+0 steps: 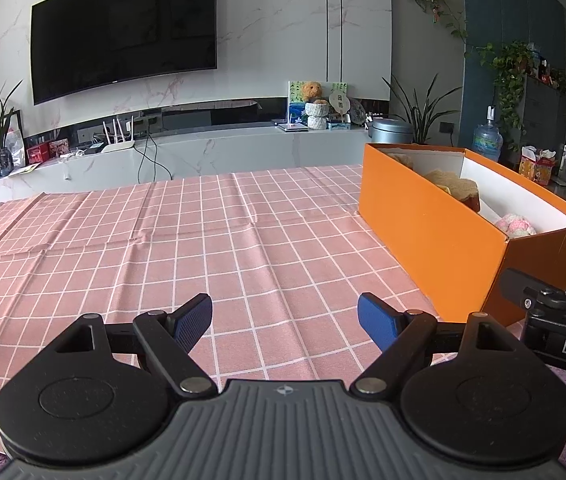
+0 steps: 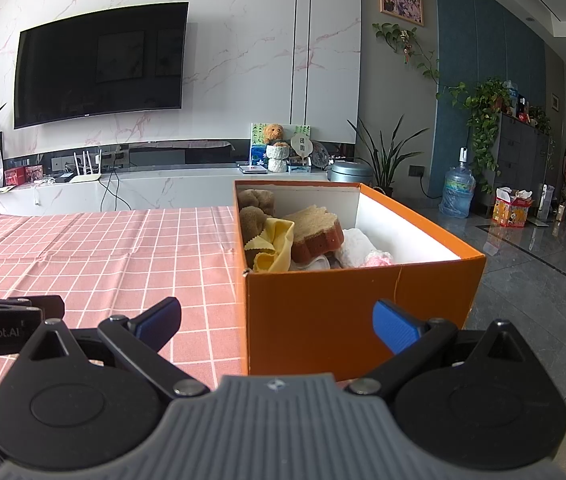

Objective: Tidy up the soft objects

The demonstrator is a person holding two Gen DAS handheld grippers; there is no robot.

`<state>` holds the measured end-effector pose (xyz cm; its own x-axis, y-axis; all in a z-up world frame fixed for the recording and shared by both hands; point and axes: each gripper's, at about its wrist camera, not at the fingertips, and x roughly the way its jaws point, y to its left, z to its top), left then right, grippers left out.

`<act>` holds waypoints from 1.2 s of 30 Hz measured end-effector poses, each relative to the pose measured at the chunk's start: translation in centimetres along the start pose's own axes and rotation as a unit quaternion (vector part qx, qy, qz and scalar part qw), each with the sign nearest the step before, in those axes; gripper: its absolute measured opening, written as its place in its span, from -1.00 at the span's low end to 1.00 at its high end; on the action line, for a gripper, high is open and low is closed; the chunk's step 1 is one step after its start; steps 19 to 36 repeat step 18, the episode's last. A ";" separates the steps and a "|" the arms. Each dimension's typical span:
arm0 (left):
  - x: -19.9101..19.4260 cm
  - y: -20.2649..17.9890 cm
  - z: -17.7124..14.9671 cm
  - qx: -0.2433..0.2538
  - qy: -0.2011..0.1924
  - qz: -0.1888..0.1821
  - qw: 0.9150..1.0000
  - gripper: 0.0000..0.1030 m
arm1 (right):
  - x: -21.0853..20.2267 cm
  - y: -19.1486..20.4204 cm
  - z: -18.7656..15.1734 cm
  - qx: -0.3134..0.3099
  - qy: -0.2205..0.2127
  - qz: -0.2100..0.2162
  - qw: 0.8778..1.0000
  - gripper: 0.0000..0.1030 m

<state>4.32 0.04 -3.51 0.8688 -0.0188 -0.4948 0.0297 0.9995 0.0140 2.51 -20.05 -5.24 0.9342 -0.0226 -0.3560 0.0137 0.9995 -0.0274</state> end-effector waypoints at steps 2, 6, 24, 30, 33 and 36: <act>-0.1 0.0 0.0 0.002 -0.002 0.000 1.000 0.88 | 0.0 0.0 0.0 0.000 0.000 0.000 1.000 0.95; 0.0 -0.1 0.1 0.004 -0.001 0.002 1.000 0.88 | 0.0 0.0 0.0 0.000 0.000 0.000 1.000 0.95; 0.1 0.0 0.0 0.006 -0.002 0.000 1.000 0.88 | 0.2 0.0 -0.2 0.000 0.001 0.001 1.000 0.95; 0.1 0.0 0.0 0.006 -0.002 0.000 1.000 0.88 | 0.2 0.0 -0.2 0.000 0.001 0.001 1.000 0.95; 0.1 0.0 0.0 0.006 -0.002 0.000 1.000 0.88 | 0.2 0.0 -0.2 0.000 0.001 0.001 1.000 0.95; 0.1 0.0 0.0 0.006 -0.002 0.000 1.000 0.88 | 0.2 0.0 -0.2 0.000 0.001 0.001 1.000 0.95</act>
